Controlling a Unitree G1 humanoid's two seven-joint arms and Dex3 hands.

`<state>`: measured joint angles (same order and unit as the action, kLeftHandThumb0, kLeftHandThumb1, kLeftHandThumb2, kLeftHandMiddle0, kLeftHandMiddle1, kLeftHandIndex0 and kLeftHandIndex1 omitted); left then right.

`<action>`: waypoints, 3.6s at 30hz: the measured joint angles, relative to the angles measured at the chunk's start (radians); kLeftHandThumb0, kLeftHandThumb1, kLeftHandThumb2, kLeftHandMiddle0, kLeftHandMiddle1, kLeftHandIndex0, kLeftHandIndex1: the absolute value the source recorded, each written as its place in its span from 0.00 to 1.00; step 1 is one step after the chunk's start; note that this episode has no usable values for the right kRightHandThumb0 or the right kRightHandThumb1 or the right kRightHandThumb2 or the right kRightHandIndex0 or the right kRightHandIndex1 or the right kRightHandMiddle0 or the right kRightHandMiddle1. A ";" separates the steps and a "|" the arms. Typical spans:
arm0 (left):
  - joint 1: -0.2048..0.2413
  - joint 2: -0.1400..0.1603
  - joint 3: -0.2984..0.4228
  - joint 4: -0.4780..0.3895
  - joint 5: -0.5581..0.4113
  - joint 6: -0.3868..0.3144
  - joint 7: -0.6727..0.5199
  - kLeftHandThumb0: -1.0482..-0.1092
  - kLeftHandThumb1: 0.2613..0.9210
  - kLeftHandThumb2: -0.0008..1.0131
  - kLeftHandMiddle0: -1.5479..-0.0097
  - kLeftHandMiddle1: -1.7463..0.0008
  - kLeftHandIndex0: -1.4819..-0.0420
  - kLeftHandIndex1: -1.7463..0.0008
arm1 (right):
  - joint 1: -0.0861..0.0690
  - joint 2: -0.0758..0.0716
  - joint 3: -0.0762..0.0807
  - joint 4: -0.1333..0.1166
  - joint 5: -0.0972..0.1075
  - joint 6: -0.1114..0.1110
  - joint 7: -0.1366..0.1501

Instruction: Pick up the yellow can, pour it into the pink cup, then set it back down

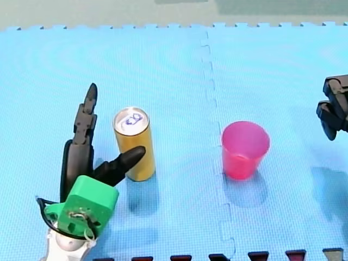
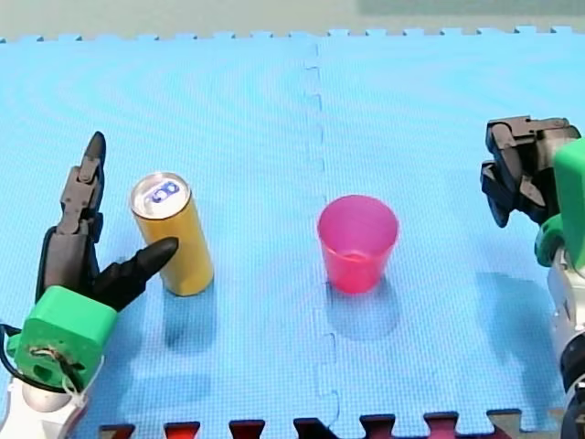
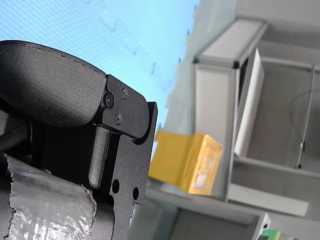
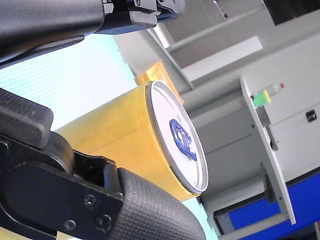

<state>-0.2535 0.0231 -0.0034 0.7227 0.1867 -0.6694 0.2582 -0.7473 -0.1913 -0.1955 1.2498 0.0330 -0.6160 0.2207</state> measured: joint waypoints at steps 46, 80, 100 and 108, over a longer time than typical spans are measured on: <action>-0.030 0.000 0.012 0.066 -0.010 -0.032 0.000 0.00 0.98 0.00 0.92 0.99 0.96 1.00 | -0.012 0.033 0.001 -0.003 0.007 0.004 -0.006; -0.119 -0.049 0.107 0.276 -0.220 -0.003 -0.286 0.16 0.65 0.01 0.93 1.00 0.94 1.00 | -0.014 0.021 -0.012 -0.001 0.025 0.009 0.019; -0.140 0.002 0.060 0.238 -0.172 0.119 -0.362 0.12 0.66 0.00 0.92 0.99 0.94 1.00 | -0.017 0.013 -0.014 0.002 0.022 0.008 0.015; -0.141 0.005 0.060 0.209 -0.181 0.135 -0.390 0.12 0.66 0.00 0.91 0.99 0.93 1.00 | -0.017 0.007 -0.014 0.002 0.022 0.007 0.016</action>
<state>-0.3943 0.0282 0.0563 0.9317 0.0062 -0.5341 -0.1314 -0.7645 -0.1841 -0.2092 1.2515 0.0546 -0.6087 0.2371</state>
